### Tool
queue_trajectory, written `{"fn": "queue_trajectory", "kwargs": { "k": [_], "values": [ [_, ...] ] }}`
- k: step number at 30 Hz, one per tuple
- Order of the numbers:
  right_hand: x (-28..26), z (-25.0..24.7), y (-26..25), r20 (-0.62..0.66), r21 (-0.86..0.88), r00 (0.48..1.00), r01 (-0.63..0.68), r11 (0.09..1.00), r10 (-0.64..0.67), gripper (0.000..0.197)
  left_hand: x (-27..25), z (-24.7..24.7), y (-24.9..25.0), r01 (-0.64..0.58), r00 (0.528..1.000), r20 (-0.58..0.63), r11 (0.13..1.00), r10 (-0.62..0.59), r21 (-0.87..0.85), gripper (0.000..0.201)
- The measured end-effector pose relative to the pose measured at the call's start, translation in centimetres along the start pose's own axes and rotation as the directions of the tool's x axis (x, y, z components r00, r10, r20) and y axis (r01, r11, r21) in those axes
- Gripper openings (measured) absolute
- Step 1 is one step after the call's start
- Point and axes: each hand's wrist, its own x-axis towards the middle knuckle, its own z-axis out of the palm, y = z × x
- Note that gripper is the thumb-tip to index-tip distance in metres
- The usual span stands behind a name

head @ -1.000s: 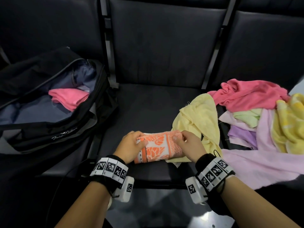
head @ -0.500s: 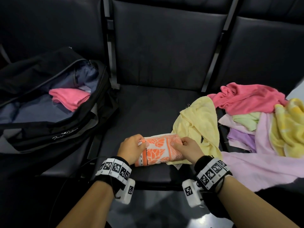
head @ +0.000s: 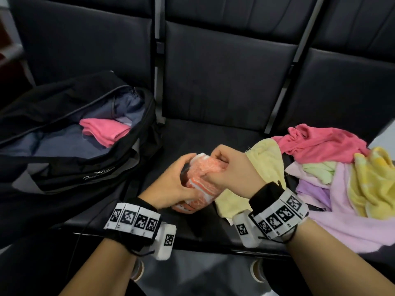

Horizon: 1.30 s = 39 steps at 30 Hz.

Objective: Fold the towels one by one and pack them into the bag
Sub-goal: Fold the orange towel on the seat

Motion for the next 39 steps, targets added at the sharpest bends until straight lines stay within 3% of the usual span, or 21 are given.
{"fn": "queue_trajectory", "kwargs": {
  "k": [4,9,12,14,16,20,24,31,34,37,39],
  "values": [
    [3.2,0.6,-4.2,0.096,-0.009,0.994,0.056,0.998,-0.055,0.031,-0.7,-2.4,1.2,-0.007,0.999,-0.034,0.992,0.003,-0.129,0.079],
    [8.2,4.2,-8.1,0.131,0.063,0.987,0.09,0.994,-0.098,0.032,-2.4,-8.2,1.5,-0.019,0.994,-0.112,0.987,0.002,-0.158,0.062],
    [11.9,7.7,-9.5,0.146,0.158,0.982,0.093,0.983,-0.117,0.058,-3.3,-12.5,0.8,-0.024,0.969,-0.244,0.982,-0.024,-0.19,0.056],
    [14.0,10.1,-9.8,0.178,0.196,0.982,0.034,0.98,-0.07,0.073,-3.7,-15.0,0.1,-0.002,0.925,-0.366,0.966,-0.097,-0.26,0.054],
    [15.5,12.5,-9.4,0.232,0.227,0.972,-0.028,0.973,-0.026,0.075,-3.9,-17.1,-0.8,-0.017,0.868,-0.47,0.937,-0.159,-0.349,0.047],
    [17.2,17.2,-8.5,0.401,0.201,0.915,-0.118,0.972,0.028,0.086,-3.6,-20.9,-2.7,-0.041,0.76,-0.587,0.881,-0.278,-0.47,0.028],
    [19.7,20.8,-9.1,0.491,0.169,0.871,-0.114,0.979,0.017,0.057,-2.2,-24.4,-4.8,0.009,0.665,-0.554,0.747,-0.501,-0.665,0.017],
    [25.6,23.3,-8.8,0.355,-0.118,0.931,0.138,0.983,-0.088,0.05,2.1,-29.3,-9.7,0.102,0.524,-0.483,0.614,-0.702,-0.782,0.039],
    [26.9,25.4,-7.3,0.492,-0.288,0.871,0.155,0.945,0.007,0.044,3.4,-29.1,-12.7,0.185,0.453,-0.485,0.611,-0.748,-0.77,0.045],
    [26.6,27.3,-5.8,0.642,-0.407,0.757,0.201,0.891,0.123,0.053,4.2,-28.6,-14.9,0.324,0.334,-0.541,0.633,-0.772,-0.703,0.021],
    [26.7,28.0,-5.5,0.665,-0.397,0.737,0.21,0.893,0.123,0.056,5.0,-29.2,-15.8,0.369,0.325,-0.574,0.66,-0.751,-0.655,0.018]
  ]
}}
